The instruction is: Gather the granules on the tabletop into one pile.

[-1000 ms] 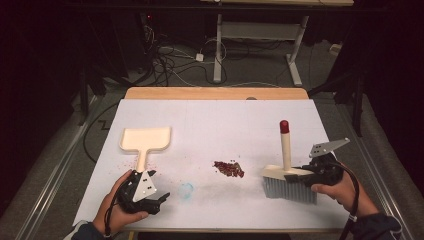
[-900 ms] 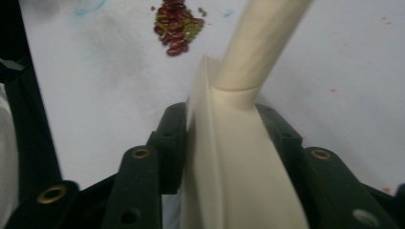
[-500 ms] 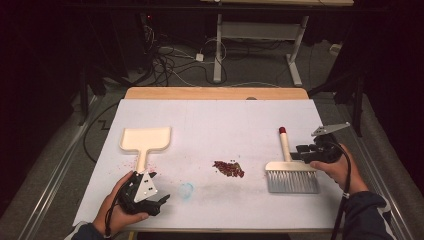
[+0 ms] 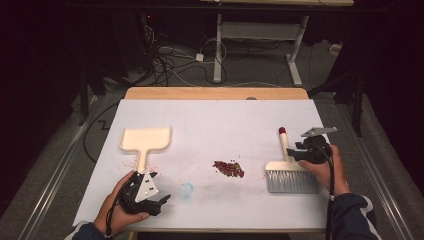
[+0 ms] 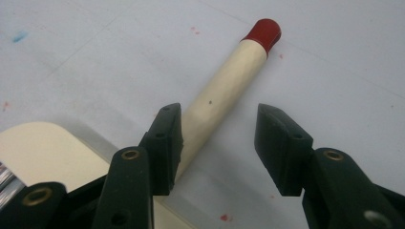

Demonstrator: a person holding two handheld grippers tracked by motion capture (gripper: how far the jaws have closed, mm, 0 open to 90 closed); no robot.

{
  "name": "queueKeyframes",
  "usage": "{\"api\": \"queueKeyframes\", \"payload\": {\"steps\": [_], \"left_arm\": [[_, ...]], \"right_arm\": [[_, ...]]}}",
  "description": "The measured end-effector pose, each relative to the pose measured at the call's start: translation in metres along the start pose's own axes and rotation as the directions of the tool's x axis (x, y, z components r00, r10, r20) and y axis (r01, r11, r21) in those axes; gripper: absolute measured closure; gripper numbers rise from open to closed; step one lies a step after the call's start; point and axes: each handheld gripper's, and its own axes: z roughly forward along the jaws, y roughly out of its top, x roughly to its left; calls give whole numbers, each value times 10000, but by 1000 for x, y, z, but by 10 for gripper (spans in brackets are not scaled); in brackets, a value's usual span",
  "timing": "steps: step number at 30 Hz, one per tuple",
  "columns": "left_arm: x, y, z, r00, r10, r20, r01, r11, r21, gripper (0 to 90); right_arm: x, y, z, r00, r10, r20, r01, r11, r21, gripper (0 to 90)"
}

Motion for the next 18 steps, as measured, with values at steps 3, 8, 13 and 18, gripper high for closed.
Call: {"api": "queueKeyframes", "payload": {"steps": [3,8,13,18], "left_arm": [[1,0,-1,10000,10,-44,-10,10000,-42,190],[2,0,-3,9998,-71,-169,69,9999,-102,190],[3,0,-4,9996,-128,-240,123,9998,-177,190],[3,0,-5,9994,-163,-309,157,9996,-220,190]], "right_arm": [[2,1,-2,10000,1,60,0,9996,-281,511],[10,11,-20,9997,105,208,-73,9892,-1463,478],[24,21,-38,9995,281,146,-235,9670,-2535,414],[40,28,-51,9994,180,291,-75,9455,-3255,368]]}}
